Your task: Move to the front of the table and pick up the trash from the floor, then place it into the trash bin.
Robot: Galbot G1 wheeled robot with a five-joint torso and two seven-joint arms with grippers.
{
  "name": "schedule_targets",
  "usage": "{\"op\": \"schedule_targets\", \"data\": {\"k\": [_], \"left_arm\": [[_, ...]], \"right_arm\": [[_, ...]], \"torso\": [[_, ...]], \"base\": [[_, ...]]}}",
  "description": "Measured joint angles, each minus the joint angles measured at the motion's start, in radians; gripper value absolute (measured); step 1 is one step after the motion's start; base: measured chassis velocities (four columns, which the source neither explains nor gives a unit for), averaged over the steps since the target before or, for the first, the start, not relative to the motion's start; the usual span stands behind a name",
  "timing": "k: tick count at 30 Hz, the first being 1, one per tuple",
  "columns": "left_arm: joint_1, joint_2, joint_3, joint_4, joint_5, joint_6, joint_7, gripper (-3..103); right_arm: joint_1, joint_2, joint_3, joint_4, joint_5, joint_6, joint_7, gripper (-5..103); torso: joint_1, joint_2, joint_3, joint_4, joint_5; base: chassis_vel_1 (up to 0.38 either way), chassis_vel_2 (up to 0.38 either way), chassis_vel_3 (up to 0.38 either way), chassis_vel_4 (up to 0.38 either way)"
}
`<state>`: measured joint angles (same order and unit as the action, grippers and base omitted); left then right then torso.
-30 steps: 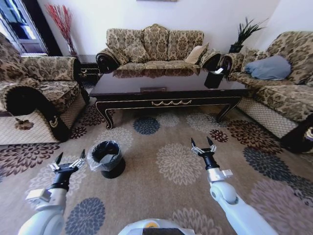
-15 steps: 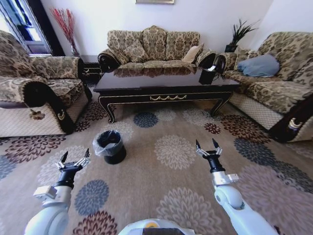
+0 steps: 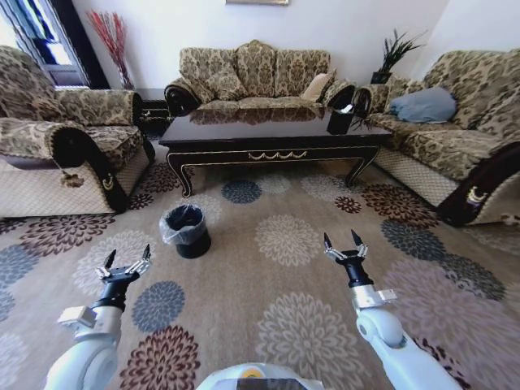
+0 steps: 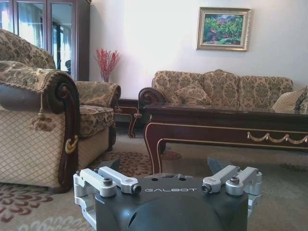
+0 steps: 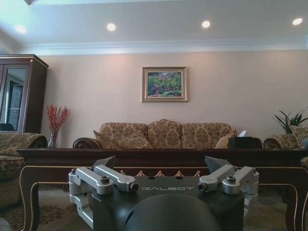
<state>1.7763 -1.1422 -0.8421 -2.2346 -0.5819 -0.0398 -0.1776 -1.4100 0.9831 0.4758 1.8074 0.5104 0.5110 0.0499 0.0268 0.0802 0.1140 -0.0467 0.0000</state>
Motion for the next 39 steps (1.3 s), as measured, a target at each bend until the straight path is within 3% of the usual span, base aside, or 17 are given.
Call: {"op": "schedule_targets", "data": {"k": [39], "left_arm": [[-0.031, 0.022, 0.006, 0.029, 0.002, -0.001, 0.005, 100]], "right_arm": [[0.014, 0.024, -0.024, -0.044, 0.005, 0.023, -0.030, 100]], "torso": [[0.000, 0.000, 0.000, -0.0004, 0.0001]], "base": [[0.278, -0.281, -0.281, 0.275]]}}
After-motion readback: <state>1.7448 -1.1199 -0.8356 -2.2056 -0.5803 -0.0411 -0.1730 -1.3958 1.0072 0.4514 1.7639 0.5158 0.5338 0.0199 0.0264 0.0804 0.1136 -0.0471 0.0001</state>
